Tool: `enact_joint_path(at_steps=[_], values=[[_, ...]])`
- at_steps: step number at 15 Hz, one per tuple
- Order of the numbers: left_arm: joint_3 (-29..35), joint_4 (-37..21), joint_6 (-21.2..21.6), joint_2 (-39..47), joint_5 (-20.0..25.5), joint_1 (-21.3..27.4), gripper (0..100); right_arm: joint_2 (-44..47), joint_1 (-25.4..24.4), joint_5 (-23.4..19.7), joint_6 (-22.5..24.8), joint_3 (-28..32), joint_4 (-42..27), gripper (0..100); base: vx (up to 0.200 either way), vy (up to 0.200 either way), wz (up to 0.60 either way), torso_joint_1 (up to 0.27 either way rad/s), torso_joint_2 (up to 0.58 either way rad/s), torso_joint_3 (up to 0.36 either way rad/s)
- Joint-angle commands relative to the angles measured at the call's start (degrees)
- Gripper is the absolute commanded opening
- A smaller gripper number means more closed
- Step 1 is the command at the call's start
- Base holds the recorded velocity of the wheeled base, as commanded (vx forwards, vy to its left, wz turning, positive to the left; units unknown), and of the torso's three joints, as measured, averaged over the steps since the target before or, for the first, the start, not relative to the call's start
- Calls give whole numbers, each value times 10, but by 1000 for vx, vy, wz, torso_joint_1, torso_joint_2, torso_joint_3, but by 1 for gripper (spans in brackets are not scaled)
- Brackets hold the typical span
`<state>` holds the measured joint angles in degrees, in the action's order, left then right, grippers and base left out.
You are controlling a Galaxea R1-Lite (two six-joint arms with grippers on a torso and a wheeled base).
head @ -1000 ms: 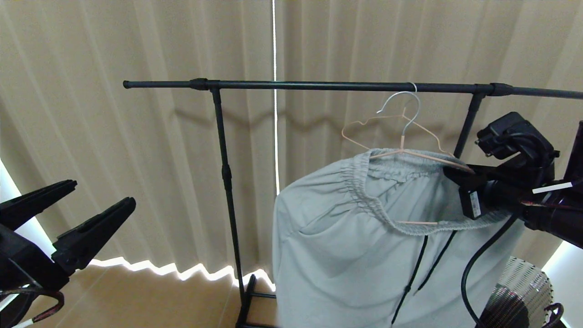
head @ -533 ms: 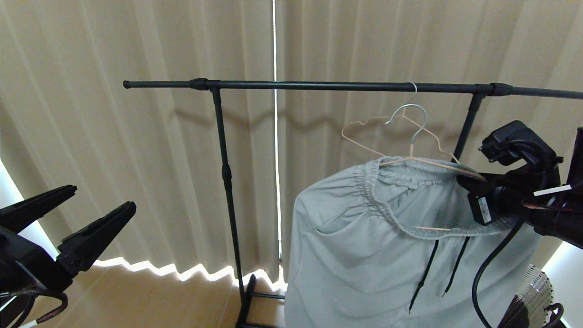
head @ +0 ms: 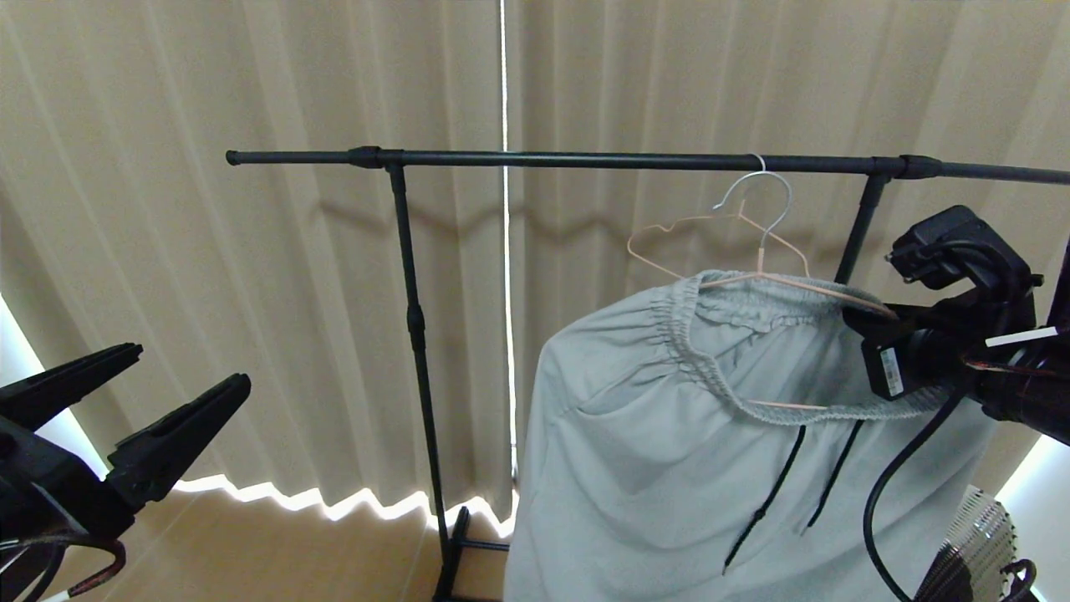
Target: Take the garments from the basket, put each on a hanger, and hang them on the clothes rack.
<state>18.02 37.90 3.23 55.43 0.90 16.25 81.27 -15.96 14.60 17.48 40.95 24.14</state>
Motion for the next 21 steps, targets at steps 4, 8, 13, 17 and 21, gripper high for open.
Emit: enact_joint_path(at_steps=[4,8,13,17,21], values=[[0,0,0,0,0,0,100,0,-2,7,0,5,-1,0,200,0,0,6,0,6],[-10,0,3,3,0,2,100,-1,-2,49,0,10,0,0,200,0,0,6,4,1],[-11,0,8,3,1,2,100,6,0,71,-3,16,-1,0,200,0,0,3,1,0],[-11,1,10,1,1,3,100,19,0,98,-3,41,-1,0,50,0,0,-1,1,-1],[-11,1,10,3,1,4,100,27,-4,132,-3,75,-12,0,0,0,0,0,0,0]])
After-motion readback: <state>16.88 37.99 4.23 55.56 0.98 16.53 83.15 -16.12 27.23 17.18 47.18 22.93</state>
